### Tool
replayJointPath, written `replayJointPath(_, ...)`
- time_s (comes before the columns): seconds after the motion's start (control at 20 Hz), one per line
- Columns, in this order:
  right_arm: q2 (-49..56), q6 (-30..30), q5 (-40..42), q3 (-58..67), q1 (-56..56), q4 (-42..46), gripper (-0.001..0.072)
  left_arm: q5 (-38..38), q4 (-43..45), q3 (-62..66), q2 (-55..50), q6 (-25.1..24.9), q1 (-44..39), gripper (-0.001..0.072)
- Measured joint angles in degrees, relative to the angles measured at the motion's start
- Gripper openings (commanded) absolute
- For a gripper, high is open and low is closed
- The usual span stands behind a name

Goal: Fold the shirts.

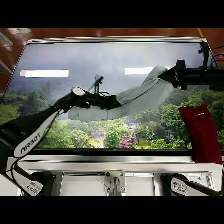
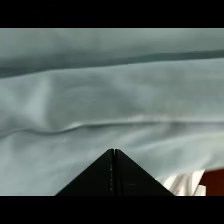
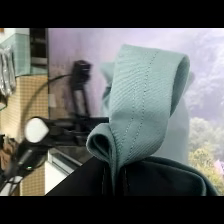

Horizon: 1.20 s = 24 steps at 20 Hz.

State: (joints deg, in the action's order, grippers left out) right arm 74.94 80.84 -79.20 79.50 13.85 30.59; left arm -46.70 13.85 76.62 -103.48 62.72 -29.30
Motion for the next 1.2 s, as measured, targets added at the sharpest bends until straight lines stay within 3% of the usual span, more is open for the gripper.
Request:
replayJointPath(0.25,-5.8,2.6,-2.1,0.0,0.0,0.6,0.0071,5.1,-9.5,2.4,-5.0,-0.4,-7.8,0.0033)
replayJointPath(0.45,-7.1,3.7,-2.7,0.0,-0.4,6.8,0.0071,6.5,-11.4,3.4,-4.7,-1.7,-5.6,0.0032)
replayJointPath(0.75,-5.0,3.6,5.8,0.0,-9.6,14.9,0.0071,4.4,5.7,3.7,8.9,-0.3,9.8,0.0032)
replayJointPath(0.95,0.5,3.1,17.7,0.0,-23.3,15.7,0.0071,1.9,15.3,3.7,22.0,2.0,24.3,0.0034)
replayJointPath(1.2,12.6,6.0,35.1,0.0,-39.0,14.4,0.0078,-4.0,18.8,3.8,37.1,5.0,39.8,0.0034)
